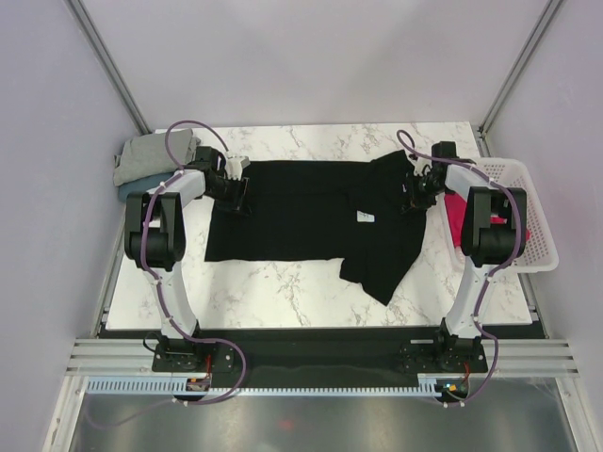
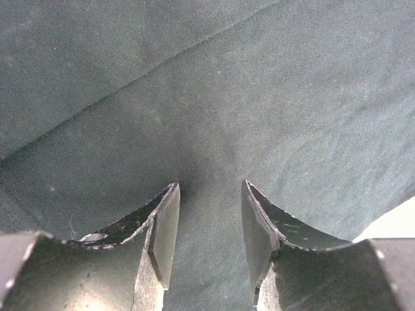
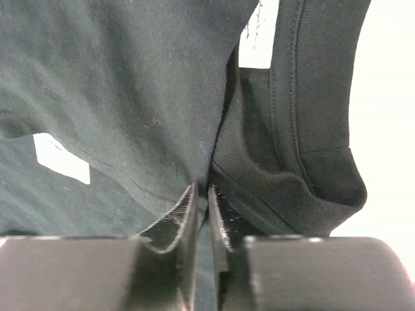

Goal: Fold and stack the t-shirts
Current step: Fold the tshirt

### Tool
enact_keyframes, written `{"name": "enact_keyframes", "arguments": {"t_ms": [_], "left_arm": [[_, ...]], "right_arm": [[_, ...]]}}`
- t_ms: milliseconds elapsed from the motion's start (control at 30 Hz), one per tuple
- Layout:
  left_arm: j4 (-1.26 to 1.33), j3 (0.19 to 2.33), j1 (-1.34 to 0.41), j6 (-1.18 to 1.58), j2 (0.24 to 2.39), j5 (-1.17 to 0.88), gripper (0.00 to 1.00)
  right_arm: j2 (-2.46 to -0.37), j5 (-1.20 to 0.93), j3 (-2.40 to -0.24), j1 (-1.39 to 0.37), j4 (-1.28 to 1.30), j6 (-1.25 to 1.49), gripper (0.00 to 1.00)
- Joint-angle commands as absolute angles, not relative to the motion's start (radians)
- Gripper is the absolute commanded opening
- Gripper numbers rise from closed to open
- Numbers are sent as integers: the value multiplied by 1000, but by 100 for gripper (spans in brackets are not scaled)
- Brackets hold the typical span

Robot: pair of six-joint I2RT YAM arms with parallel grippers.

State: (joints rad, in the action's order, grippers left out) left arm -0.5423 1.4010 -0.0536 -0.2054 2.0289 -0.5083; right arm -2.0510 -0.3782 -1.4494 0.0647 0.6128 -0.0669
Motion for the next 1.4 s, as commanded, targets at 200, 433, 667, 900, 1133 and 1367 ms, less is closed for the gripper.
{"name": "enact_keyframes", "arguments": {"t_ms": [200, 433, 667, 900, 1133, 1367], "left_arm": [[-531, 1364, -52, -164, 2046, -523, 50], [-526, 1348, -51, -149, 2059, -500, 50], [-529, 1353, -51, -143, 2057, -495, 49], [-528, 1347, -51, -155, 2039, -488, 49], [-528, 1347, -51, -172, 1996, -506, 49], [-522, 1443, -51, -166, 1937, -523, 51]], "right_arm": [[-1956, -342, -1427, 64, 627, -90, 6], [-1864, -304, -1413, 63, 643, -107, 4], [-1858, -284, -1393, 63, 672, -118, 4], [-1865, -276, -1384, 64, 715, -114, 8], [-1813, -274, -1381, 64, 695, -121, 40], [-1802, -409, -1405, 64, 562, -80, 47]]}}
